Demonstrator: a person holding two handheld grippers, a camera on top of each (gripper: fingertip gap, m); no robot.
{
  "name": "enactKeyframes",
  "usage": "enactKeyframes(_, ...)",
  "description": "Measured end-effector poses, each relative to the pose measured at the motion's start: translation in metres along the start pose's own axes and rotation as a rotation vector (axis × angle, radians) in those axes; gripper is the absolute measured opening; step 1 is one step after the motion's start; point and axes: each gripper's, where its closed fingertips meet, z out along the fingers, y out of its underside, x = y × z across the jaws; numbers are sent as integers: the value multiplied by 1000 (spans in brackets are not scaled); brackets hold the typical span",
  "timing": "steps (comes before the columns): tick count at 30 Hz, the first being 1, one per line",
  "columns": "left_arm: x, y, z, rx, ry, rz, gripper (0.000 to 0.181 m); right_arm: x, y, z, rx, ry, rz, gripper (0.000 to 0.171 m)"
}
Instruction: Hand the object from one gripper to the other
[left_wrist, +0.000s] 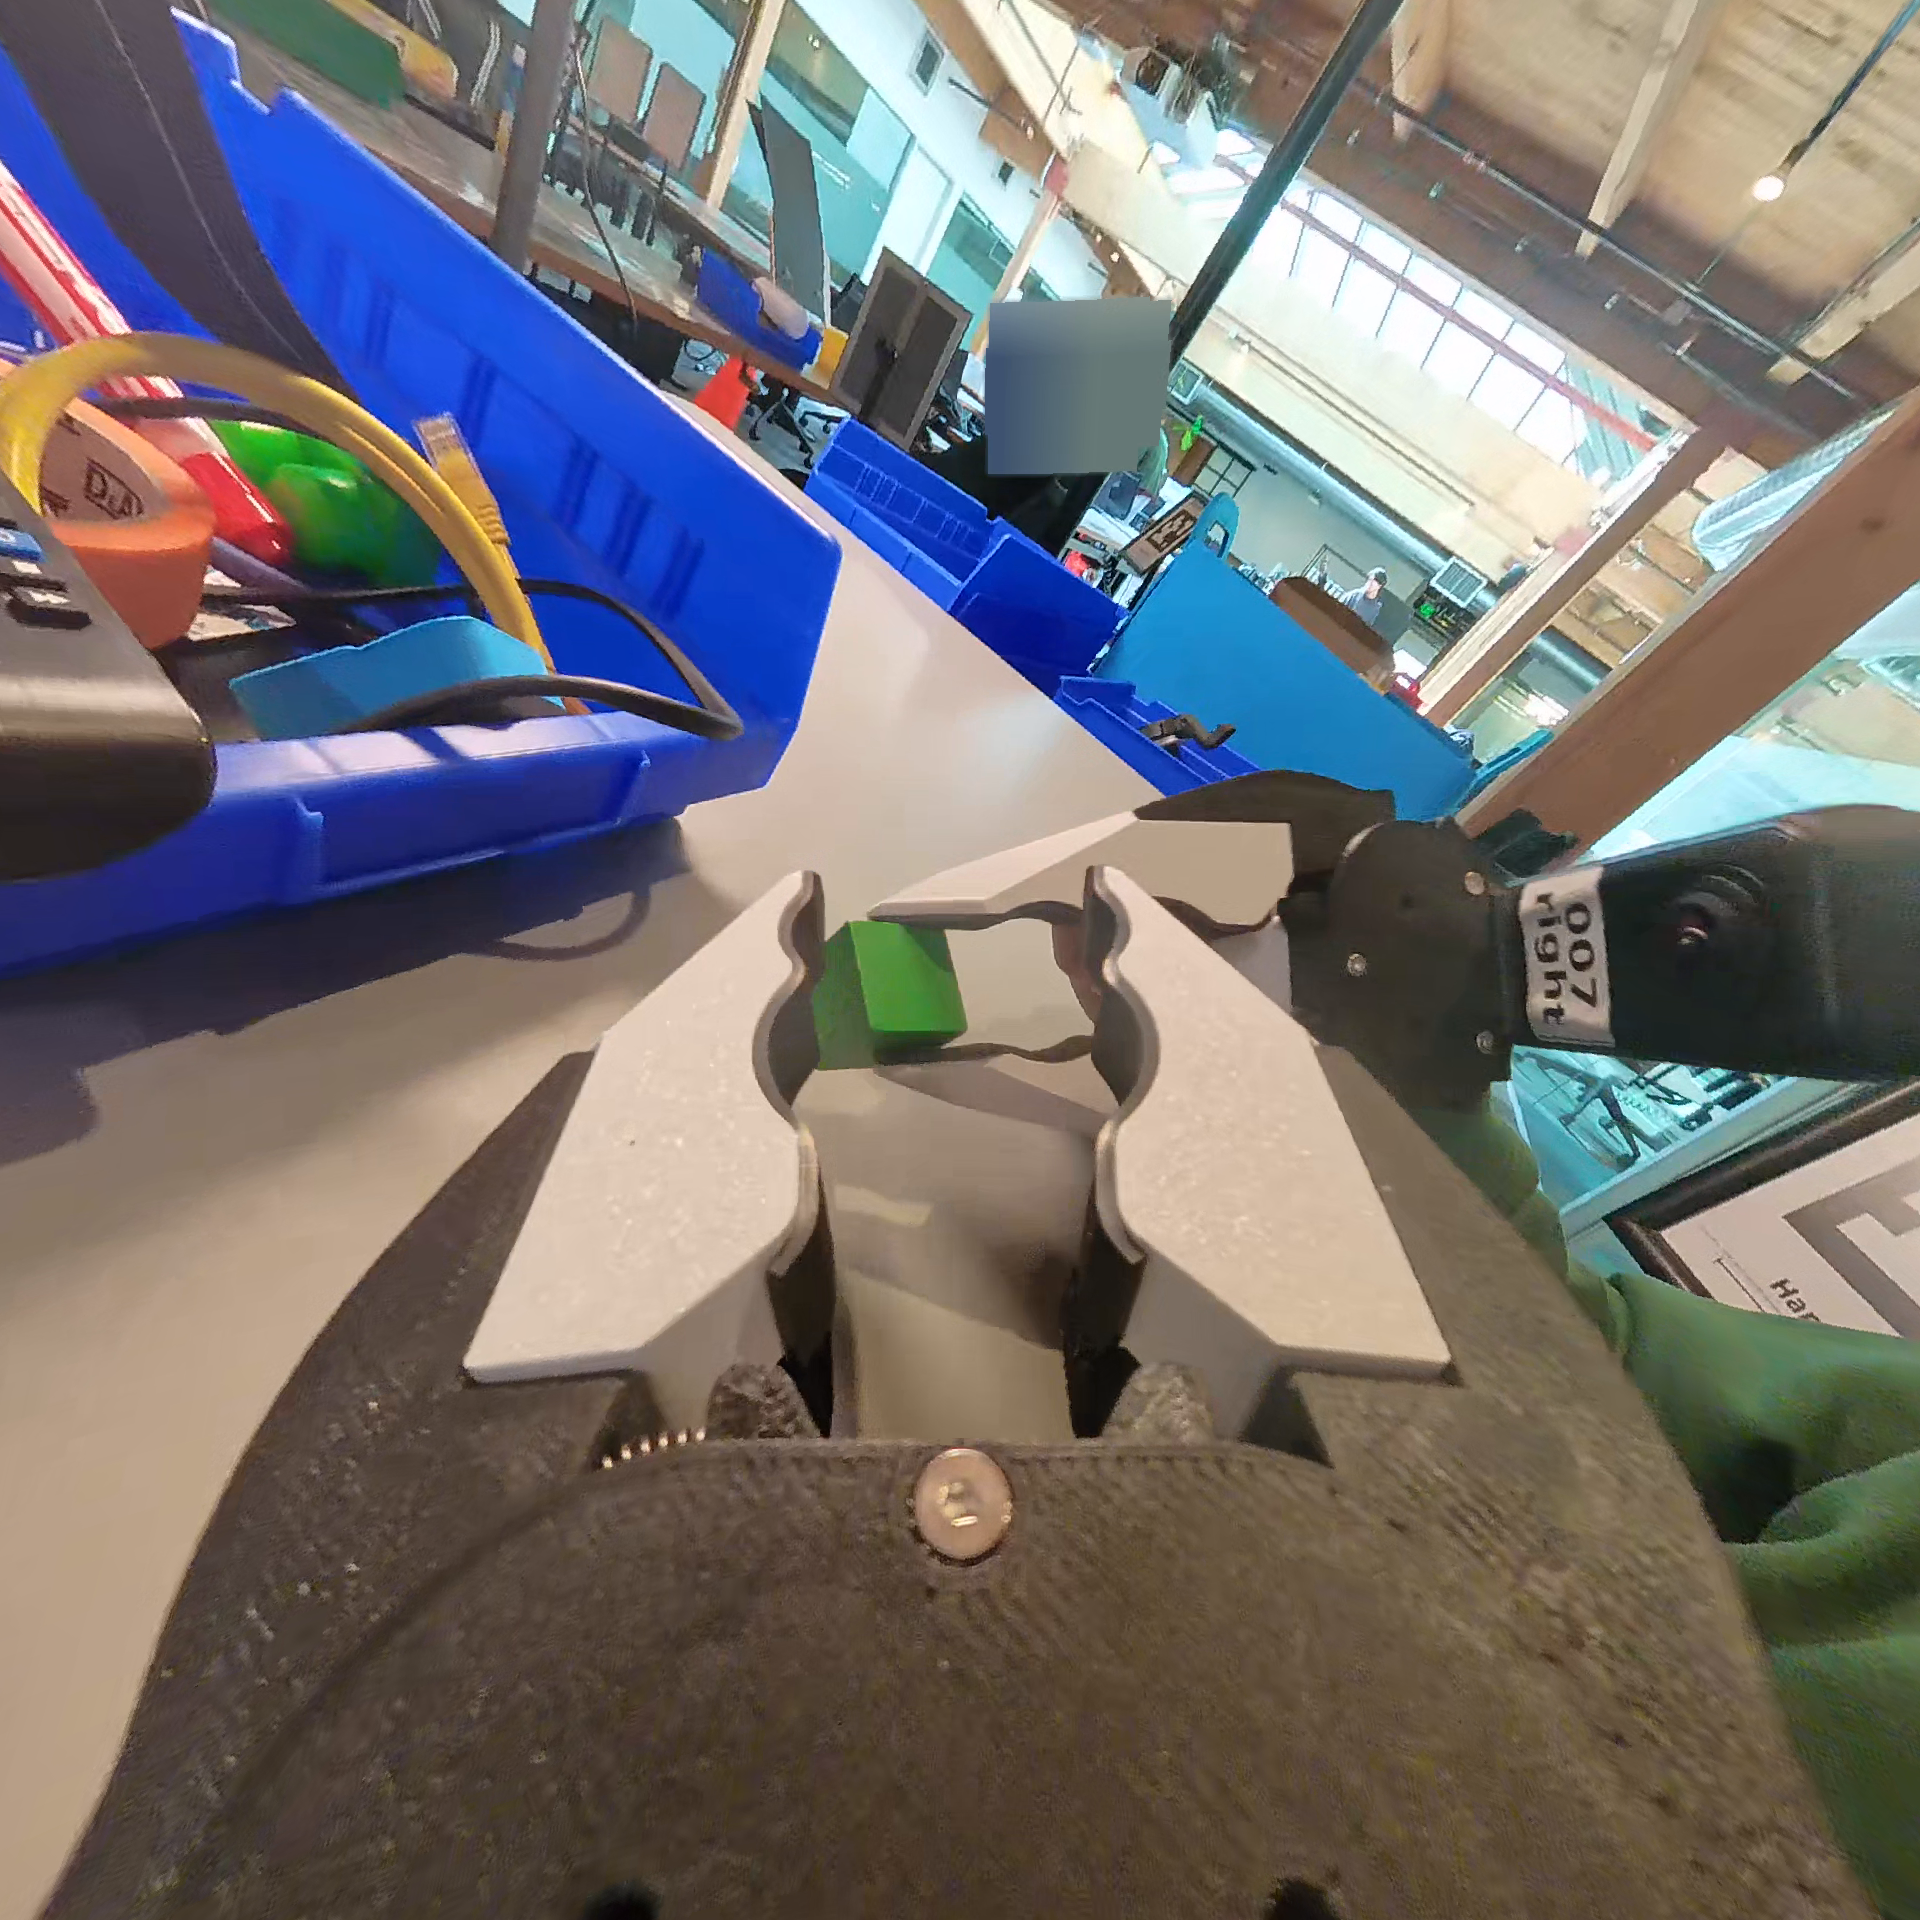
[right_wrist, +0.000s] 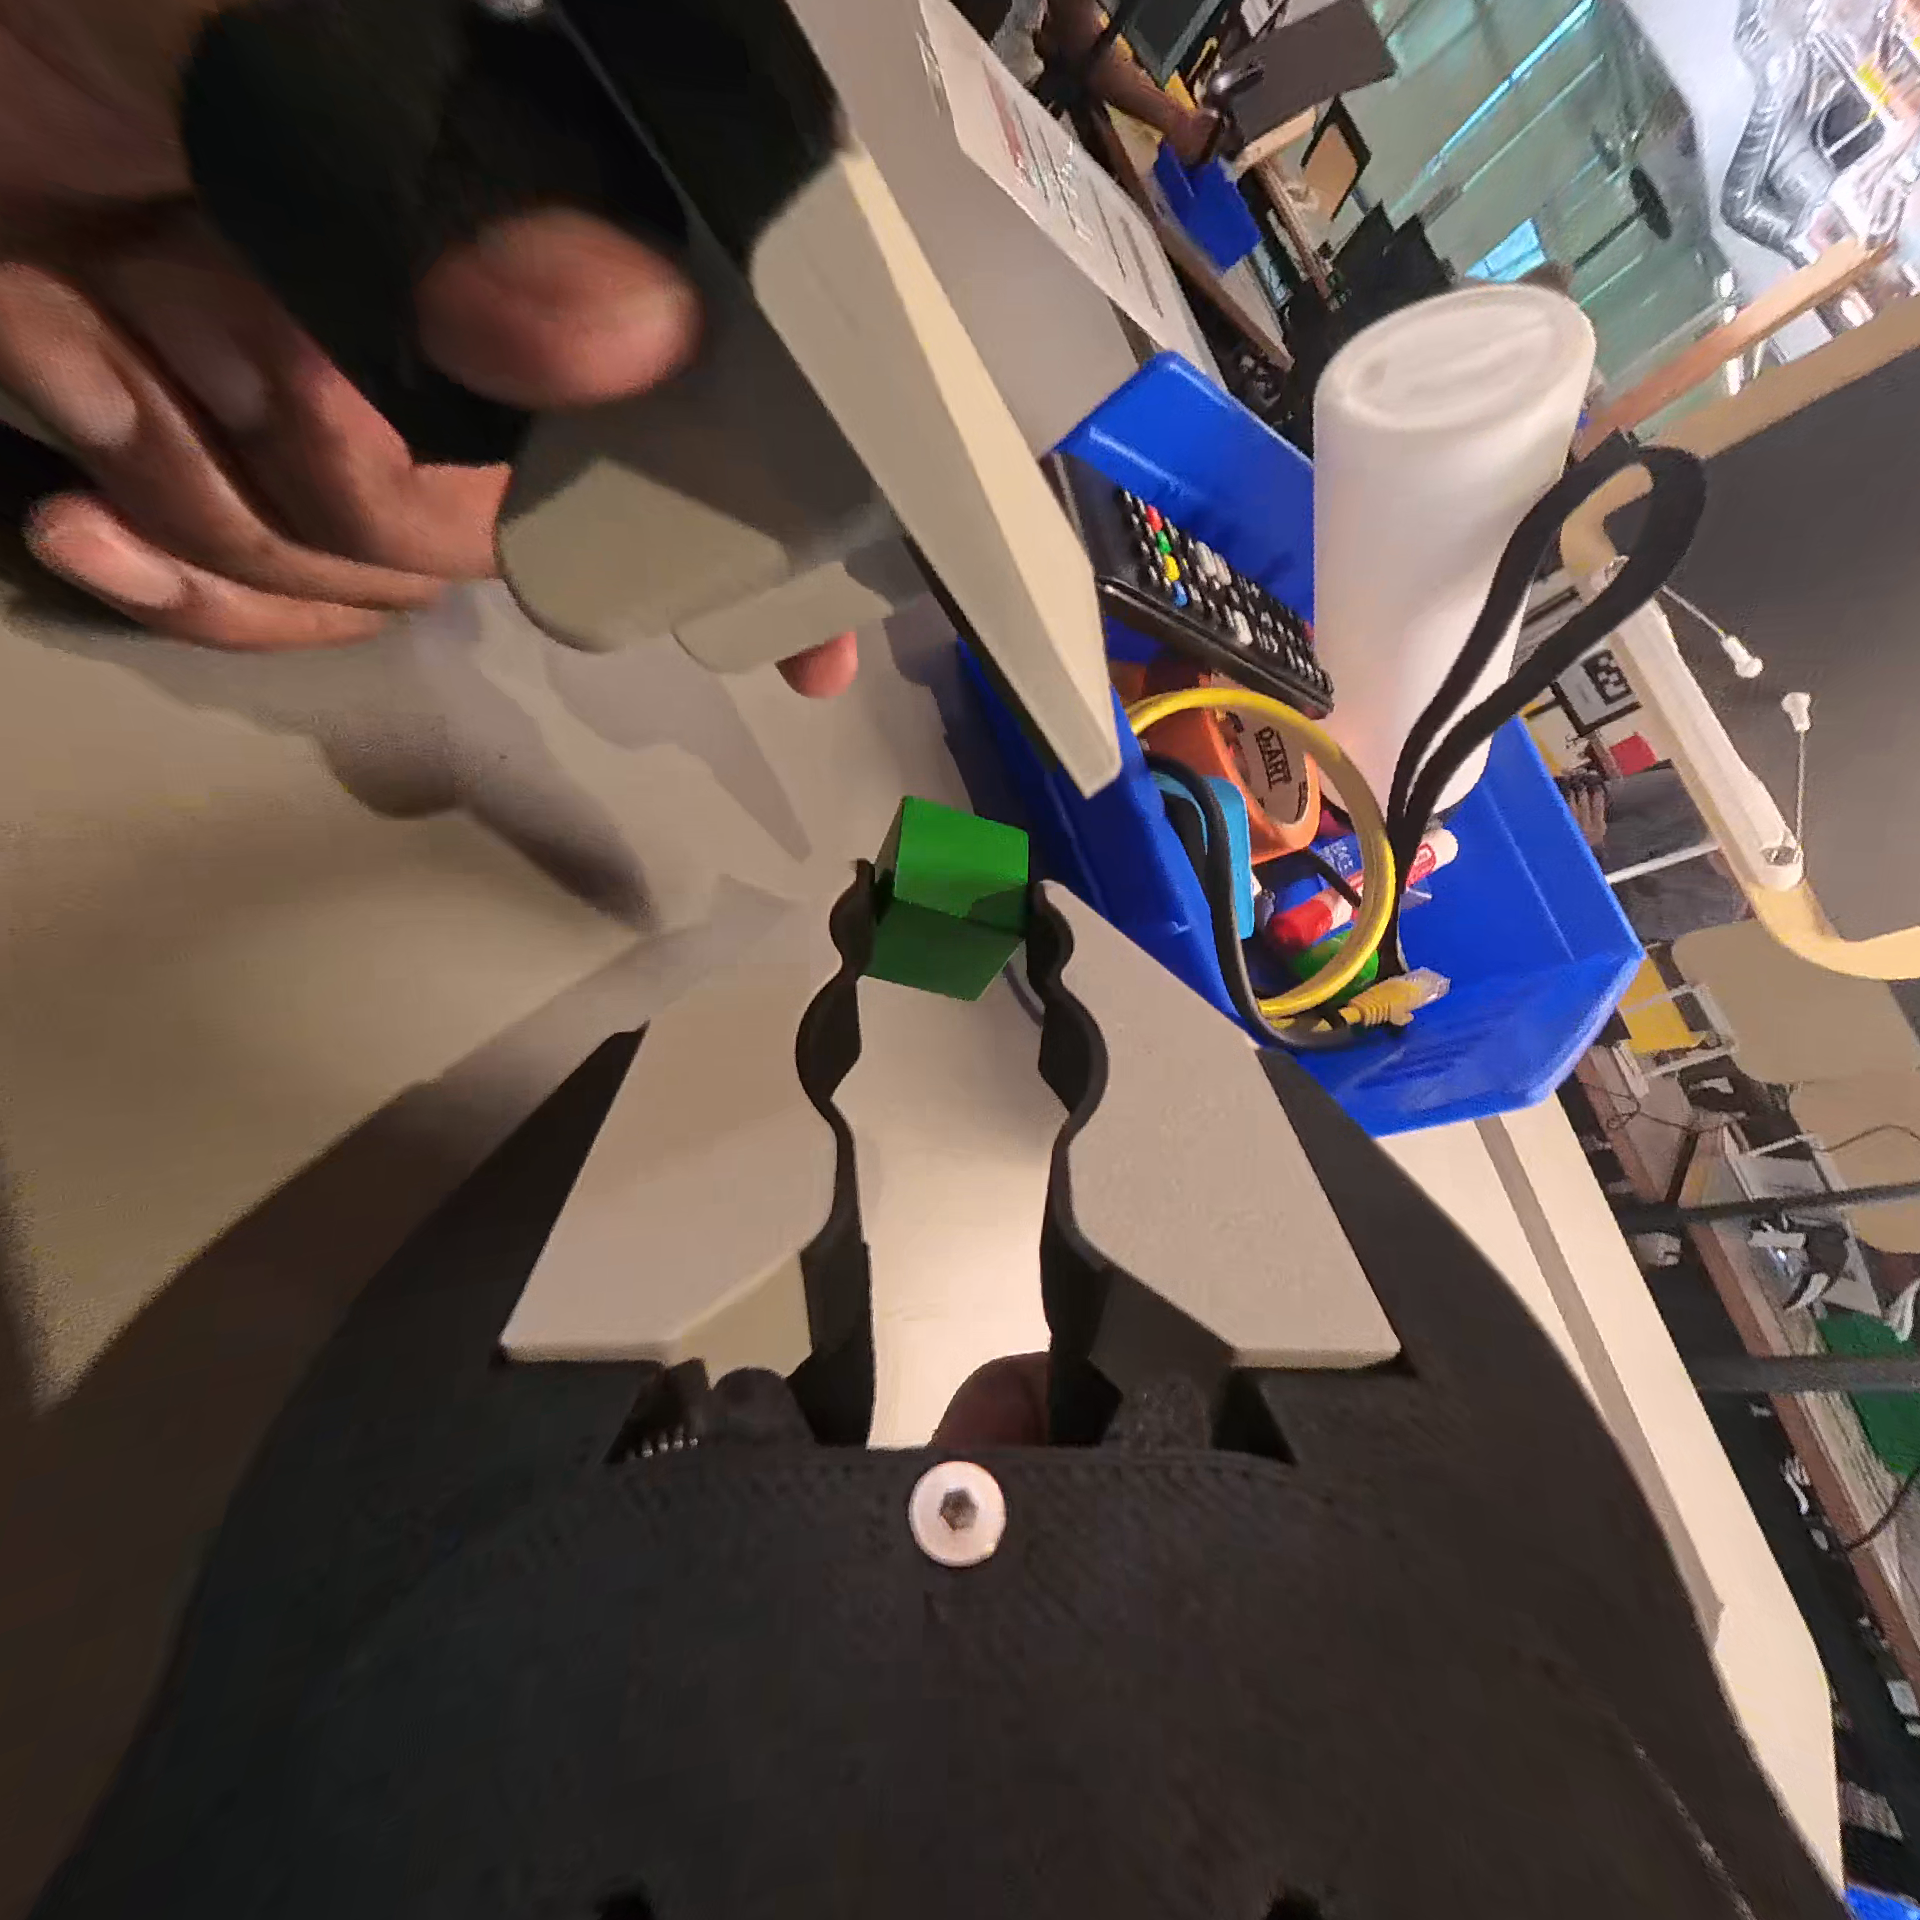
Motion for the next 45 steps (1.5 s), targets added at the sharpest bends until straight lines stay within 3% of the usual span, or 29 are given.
enactKeyframes(15,-4,15,7,-111,2,-44,52,-1,-13,-4,64,10,-6,30)
enactKeyframes(22,9,23,9,-165,77,-25,44,2,-26,-9,140,26,-3,29)
enactKeyframes(26,10,17,5,-127,99,-38,28,4,-37,-15,201,36,6,29)
enactKeyframes(37,13,7,-1,-54,120,-25,28,10,-43,-18,235,82,-5,34)
enactKeyframes(45,16,-15,-15,115,131,17,28,15,-43,-18,226,126,-21,42)
